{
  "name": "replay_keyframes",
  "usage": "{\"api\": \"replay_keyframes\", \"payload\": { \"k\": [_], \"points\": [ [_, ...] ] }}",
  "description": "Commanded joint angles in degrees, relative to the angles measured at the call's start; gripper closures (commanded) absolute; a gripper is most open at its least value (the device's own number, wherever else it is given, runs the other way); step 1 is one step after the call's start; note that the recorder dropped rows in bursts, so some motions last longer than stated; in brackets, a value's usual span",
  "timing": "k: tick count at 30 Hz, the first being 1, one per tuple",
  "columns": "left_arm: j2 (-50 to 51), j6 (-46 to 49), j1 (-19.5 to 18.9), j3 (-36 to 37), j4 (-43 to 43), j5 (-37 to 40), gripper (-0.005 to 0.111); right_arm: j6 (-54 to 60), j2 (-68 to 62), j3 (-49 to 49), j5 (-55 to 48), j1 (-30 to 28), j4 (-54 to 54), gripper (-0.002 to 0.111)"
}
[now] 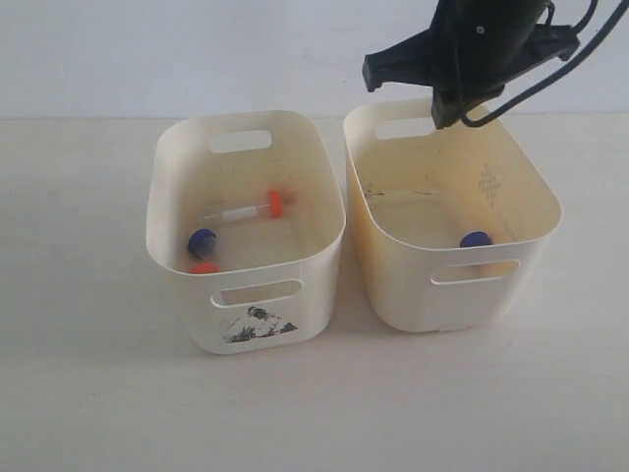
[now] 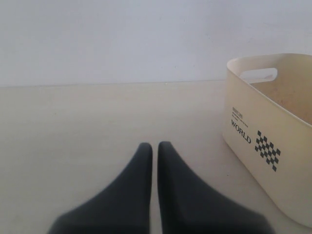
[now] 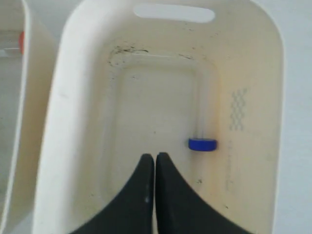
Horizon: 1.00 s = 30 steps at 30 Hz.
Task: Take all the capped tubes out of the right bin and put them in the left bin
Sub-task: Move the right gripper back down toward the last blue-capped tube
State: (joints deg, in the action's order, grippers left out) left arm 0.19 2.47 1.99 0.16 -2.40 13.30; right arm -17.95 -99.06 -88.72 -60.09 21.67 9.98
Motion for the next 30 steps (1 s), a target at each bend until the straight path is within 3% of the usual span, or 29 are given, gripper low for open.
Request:
{"api": "replay_keyframes", "payload": {
  "k": [1,7,15,30],
  "points": [
    [-0.2,-0.5,0.0,-0.2,0.1,-0.4,0.102,-2.6,0.5,0.0,-4.1,0.1,4.1,0.109],
    [-0.2,-0.5,0.0,-0.2,0.1,-0.4,0.102,-2.8,-3.4,-2.1,-9.9,2.1,8.1,0.109],
    [-0.2,-0.5,0.0,-0.2,0.1,-0.4,0.102,-2.9,-11.6,-11.2,-9.9,4.8,13.0,0.109],
    [-0.2,-0.5,0.0,-0.2,0.1,-0.4,0.102,-3.2,-15.9,-9.7,-9.9,4.0,15.8,0.109]
  ]
}}
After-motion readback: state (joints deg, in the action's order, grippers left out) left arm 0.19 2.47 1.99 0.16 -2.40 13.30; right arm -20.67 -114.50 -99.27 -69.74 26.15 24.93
